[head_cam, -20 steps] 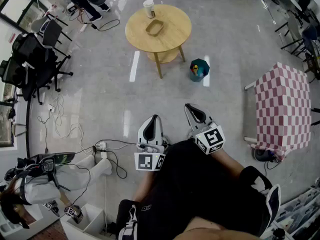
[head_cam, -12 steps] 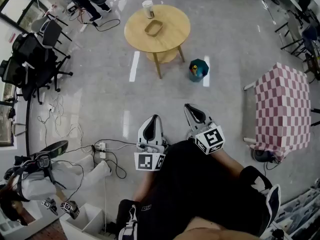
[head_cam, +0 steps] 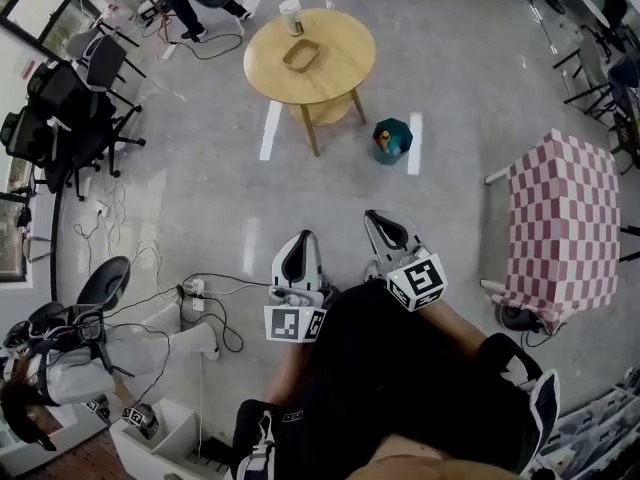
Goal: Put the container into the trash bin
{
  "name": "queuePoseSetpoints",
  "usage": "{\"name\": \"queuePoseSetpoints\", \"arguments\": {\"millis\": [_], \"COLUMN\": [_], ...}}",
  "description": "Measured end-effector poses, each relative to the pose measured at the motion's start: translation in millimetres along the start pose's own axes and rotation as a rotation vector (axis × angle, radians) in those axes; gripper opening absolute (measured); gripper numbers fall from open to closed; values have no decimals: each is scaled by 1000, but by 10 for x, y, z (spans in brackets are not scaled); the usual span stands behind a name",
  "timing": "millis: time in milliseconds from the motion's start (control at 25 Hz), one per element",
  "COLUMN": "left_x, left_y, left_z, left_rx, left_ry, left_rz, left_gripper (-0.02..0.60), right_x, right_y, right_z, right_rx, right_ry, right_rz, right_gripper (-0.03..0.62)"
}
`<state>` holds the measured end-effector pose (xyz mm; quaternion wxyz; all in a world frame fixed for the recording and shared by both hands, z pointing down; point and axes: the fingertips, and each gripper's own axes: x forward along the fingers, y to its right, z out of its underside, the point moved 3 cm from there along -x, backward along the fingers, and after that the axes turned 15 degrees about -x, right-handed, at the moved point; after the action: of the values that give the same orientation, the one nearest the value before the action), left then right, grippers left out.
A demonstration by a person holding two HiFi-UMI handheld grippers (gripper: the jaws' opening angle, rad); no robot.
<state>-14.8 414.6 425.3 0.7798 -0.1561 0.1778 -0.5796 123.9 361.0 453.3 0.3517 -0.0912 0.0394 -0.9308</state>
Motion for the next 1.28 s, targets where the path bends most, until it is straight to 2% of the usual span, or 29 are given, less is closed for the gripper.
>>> {"name": "queuePoseSetpoints", "arguments": {"millis": [160, 400, 640, 840, 1080, 1280], "left_x": [33, 135, 539, 1024, 1751, 2145], "left_y": [150, 103, -45, -418, -975, -1547], "left_z": [109, 170, 261, 225, -210, -482], "left_rx": [9, 6, -18, -54, -59, -69], "left_ry": [10, 2, -19, -33, -20, -27], "left_rz": [-12, -70, -40, -12, 60, 80], "left_gripper": [12, 12, 12, 12, 12, 12], "right_x": [-93, -10, 295, 756, 1599, 2313], "right_y": [113, 286, 511, 769, 1039, 1119], "right_z": [130, 249, 323, 326, 95, -30], "right_rx": [-4, 11, 7, -4, -26, -23], "right_ry": [2, -4, -20, -47, -54, -61], "right_rz": [-34, -56, -52, -19, 14, 37], "right_gripper": [28, 28, 27, 27, 28, 26]}}
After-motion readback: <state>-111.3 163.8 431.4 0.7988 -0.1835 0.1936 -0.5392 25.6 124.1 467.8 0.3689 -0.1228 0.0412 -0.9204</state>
